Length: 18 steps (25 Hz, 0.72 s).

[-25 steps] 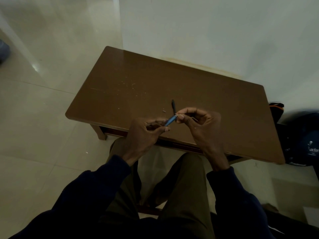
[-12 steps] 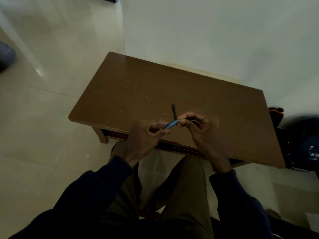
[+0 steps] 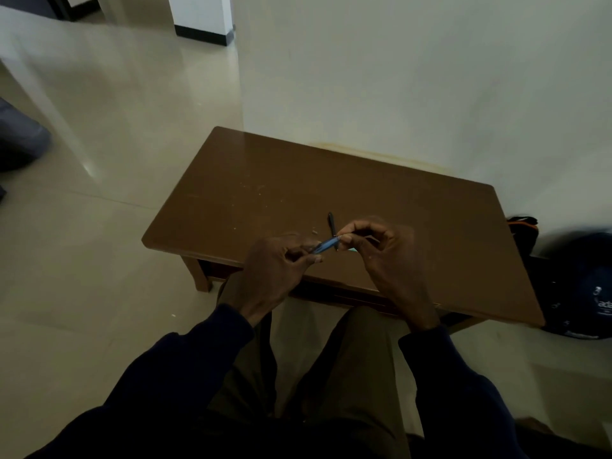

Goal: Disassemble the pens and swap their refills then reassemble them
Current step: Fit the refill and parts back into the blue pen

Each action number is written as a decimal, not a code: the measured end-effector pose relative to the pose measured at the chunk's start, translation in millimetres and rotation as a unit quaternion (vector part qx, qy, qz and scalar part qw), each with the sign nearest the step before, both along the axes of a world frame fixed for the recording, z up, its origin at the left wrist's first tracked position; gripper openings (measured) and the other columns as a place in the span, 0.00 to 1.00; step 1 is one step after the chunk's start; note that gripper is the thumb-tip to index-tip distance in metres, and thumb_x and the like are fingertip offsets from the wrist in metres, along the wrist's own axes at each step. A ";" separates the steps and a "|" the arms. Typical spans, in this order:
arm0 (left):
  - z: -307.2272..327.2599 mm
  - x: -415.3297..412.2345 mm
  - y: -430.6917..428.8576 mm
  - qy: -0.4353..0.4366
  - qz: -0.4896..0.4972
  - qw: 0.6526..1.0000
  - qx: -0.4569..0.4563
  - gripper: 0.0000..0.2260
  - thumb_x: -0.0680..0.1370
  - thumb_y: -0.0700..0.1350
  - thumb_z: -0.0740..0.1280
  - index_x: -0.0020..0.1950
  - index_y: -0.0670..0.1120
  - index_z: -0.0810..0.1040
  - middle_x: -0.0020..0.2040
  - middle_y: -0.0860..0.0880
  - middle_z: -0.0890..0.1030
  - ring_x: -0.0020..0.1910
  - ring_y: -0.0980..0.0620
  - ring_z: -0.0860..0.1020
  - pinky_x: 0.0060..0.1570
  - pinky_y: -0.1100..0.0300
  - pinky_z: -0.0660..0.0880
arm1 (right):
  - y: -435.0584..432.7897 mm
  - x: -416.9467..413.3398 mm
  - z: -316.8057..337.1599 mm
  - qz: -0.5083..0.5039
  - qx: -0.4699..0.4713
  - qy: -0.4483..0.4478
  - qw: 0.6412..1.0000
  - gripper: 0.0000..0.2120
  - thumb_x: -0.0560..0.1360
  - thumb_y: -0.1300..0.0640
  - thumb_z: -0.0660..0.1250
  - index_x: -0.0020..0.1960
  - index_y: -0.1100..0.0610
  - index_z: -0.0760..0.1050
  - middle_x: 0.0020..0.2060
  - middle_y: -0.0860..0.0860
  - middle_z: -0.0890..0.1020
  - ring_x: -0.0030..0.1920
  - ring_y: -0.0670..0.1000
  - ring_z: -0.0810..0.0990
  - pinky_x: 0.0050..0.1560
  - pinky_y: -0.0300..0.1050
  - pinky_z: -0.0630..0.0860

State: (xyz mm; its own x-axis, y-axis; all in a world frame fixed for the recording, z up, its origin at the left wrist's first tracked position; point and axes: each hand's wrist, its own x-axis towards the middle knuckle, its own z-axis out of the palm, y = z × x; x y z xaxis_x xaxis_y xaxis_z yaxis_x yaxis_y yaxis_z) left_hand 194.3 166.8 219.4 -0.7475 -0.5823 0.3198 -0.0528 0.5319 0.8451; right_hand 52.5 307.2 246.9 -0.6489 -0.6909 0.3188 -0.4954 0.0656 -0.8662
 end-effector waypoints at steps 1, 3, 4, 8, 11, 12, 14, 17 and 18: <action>1.6 1.3 1.6 0.004 0.000 1.000 0.005 0.11 0.72 0.41 0.78 0.55 0.45 0.87 0.49 0.51 0.87 0.42 0.58 0.84 0.41 0.58 0.84 | 1.1 0.3 2.2 0.002 0.000 0.006 1.000 0.02 0.77 0.65 0.73 0.47 0.62 0.84 0.42 0.52 0.86 0.42 0.51 0.86 0.47 0.52 0.85; 5.6 4.3 3.8 0.007 -0.006 1.000 0.012 0.11 0.73 0.41 0.78 0.55 0.45 0.86 0.49 0.51 0.87 0.43 0.58 0.84 0.42 0.58 0.84 | 2.5 1.7 5.3 0.003 -0.001 0.011 1.000 0.02 0.77 0.66 0.72 0.47 0.62 0.84 0.41 0.53 0.86 0.41 0.51 0.87 0.47 0.51 0.85; 7.8 5.6 4.5 0.004 -0.011 1.000 0.014 0.11 0.73 0.42 0.77 0.55 0.46 0.86 0.50 0.51 0.87 0.43 0.58 0.84 0.42 0.58 0.84 | 2.9 2.3 6.6 0.002 0.001 0.012 1.000 0.02 0.77 0.66 0.72 0.47 0.61 0.84 0.41 0.54 0.86 0.41 0.50 0.87 0.47 0.50 0.85; 13.9 10.3 0.2 -0.021 -0.017 0.999 0.039 0.12 0.74 0.42 0.77 0.57 0.45 0.86 0.52 0.50 0.87 0.45 0.56 0.85 0.43 0.55 0.84 | -2.3 1.5 6.8 0.006 0.004 0.013 1.000 0.02 0.75 0.66 0.74 0.47 0.61 0.85 0.42 0.53 0.86 0.41 0.49 0.87 0.47 0.48 0.85; 15.6 11.6 -5.1 -0.039 -0.011 0.997 0.064 0.12 0.75 0.41 0.76 0.57 0.44 0.86 0.52 0.48 0.87 0.47 0.54 0.84 0.45 0.55 0.83 | -12.4 -1.9 2.7 0.021 0.003 0.015 1.000 0.03 0.74 0.66 0.75 0.47 0.61 0.86 0.42 0.53 0.87 0.43 0.50 0.87 0.47 0.46 0.84; 15.1 11.5 -7.0 -0.045 -0.008 0.996 0.071 0.12 0.75 0.41 0.76 0.58 0.44 0.86 0.52 0.48 0.87 0.47 0.53 0.84 0.45 0.55 0.83 | -16.7 -3.5 0.3 0.027 0.009 0.019 0.999 0.03 0.74 0.66 0.75 0.47 0.61 0.86 0.42 0.53 0.87 0.43 0.50 0.87 0.47 0.46 0.84; 11.1 9.2 -12.6 -0.062 -0.001 0.994 0.095 0.12 0.76 0.42 0.75 0.59 0.43 0.85 0.51 0.47 0.87 0.46 0.51 0.85 0.44 0.56 0.82 | -26.4 -8.2 -6.8 0.035 0.017 0.019 0.999 0.03 0.74 0.66 0.76 0.47 0.62 0.86 0.43 0.53 0.87 0.43 0.50 0.86 0.46 0.44 0.84; -4.6 -2.2 -23.4 -0.091 0.011 0.988 0.121 0.13 0.77 0.44 0.75 0.60 0.44 0.85 0.52 0.47 0.87 0.43 0.56 0.84 0.38 0.65 0.80 | -42.4 -18.7 -22.1 0.028 0.021 -0.014 0.999 0.03 0.74 0.65 0.75 0.48 0.62 0.86 0.43 0.52 0.87 0.43 0.48 0.86 0.45 0.40 0.82; -12.9 -8.9 -28.4 -0.093 0.016 0.986 0.135 0.12 0.76 0.43 0.75 0.59 0.43 0.85 0.51 0.47 0.86 0.41 0.61 0.82 0.36 0.70 0.79 | -48.9 -22.8 -29.2 0.024 0.026 -0.031 0.999 0.03 0.75 0.64 0.75 0.48 0.62 0.86 0.43 0.51 0.87 0.43 0.47 0.87 0.45 0.38 0.82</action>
State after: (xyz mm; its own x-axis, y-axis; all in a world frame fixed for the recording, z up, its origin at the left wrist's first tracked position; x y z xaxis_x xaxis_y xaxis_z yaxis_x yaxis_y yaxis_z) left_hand 185.4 138.4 206.4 -0.7581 -0.6521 0.0086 -0.2345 0.2849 0.9294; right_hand 29.6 258.3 217.7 -0.6322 -0.7361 0.2418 -0.4450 0.0895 -0.8910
